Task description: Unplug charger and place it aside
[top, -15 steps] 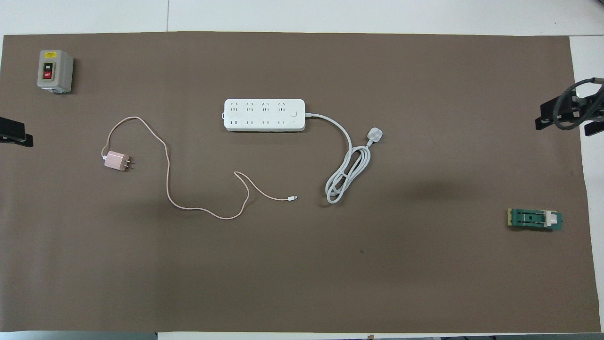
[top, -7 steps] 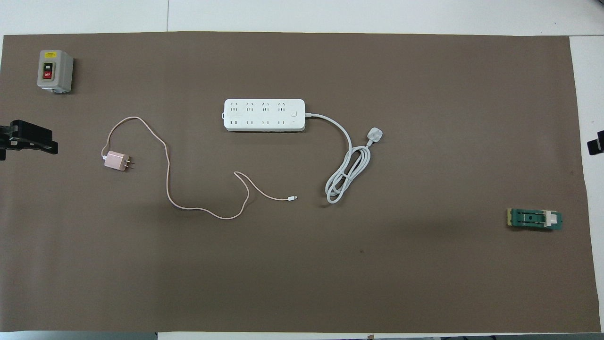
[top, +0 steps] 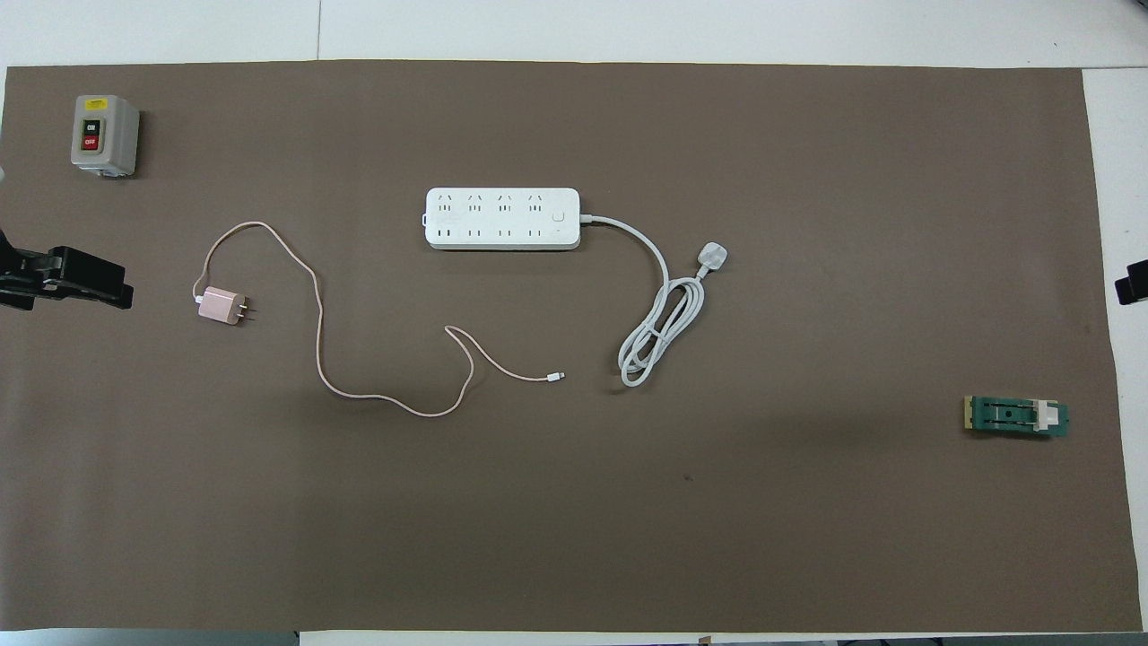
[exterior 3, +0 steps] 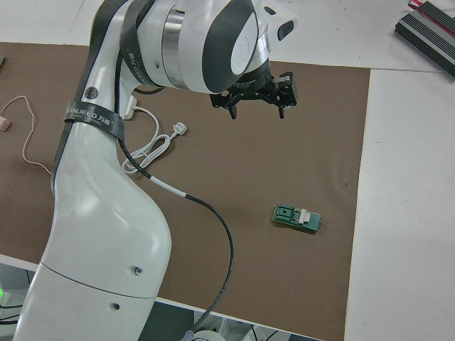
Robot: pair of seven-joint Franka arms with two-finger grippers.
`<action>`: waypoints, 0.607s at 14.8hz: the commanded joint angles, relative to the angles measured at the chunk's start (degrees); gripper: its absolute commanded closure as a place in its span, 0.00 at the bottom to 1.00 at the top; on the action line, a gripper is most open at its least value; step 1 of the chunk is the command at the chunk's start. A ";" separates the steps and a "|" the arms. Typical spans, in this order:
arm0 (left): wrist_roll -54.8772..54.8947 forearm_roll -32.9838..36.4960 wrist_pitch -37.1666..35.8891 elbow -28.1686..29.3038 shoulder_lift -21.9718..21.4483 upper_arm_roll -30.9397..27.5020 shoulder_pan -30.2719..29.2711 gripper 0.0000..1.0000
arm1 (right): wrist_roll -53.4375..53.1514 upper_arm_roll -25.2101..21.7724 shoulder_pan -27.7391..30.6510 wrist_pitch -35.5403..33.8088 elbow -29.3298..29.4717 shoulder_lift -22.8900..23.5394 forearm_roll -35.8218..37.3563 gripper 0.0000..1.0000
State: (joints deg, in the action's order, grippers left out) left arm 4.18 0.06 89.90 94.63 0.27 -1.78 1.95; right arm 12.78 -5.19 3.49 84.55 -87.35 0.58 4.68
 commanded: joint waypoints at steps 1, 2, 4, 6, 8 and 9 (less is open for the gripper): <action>2.24 0.29 -0.43 1.79 -1.94 -0.50 0.33 0.00 | -1.53 1.15 1.17 1.49 -3.97 -2.77 0.86 0.00; 2.24 0.29 -0.25 1.70 -1.94 -0.50 0.33 0.00 | -1.61 1.15 1.17 1.49 -3.97 -2.78 0.86 0.00; 2.06 0.29 0.36 1.35 -1.68 -0.59 0.42 0.00 | -1.70 1.15 1.17 1.49 -3.97 -2.78 0.77 0.00; 2.06 0.29 0.37 1.26 -1.68 -0.59 0.42 0.00 | -2.05 1.06 0.65 1.40 -3.97 -3.04 0.77 0.00; 1.97 0.29 0.37 1.26 -1.68 -0.59 0.42 0.00 | -2.49 1.15 0.56 1.40 -4.06 -3.04 0.60 0.00; 1.97 0.29 0.45 1.18 -1.59 -0.50 0.42 0.00 | -2.49 1.15 0.56 1.40 -4.15 -3.13 0.34 0.00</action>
State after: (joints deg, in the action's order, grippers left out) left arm 5.39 0.06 89.97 94.76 -0.06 -1.86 1.95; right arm 11.71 -4.97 3.43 84.56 -88.97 -0.72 4.68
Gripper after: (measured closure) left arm 0.000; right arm 0.000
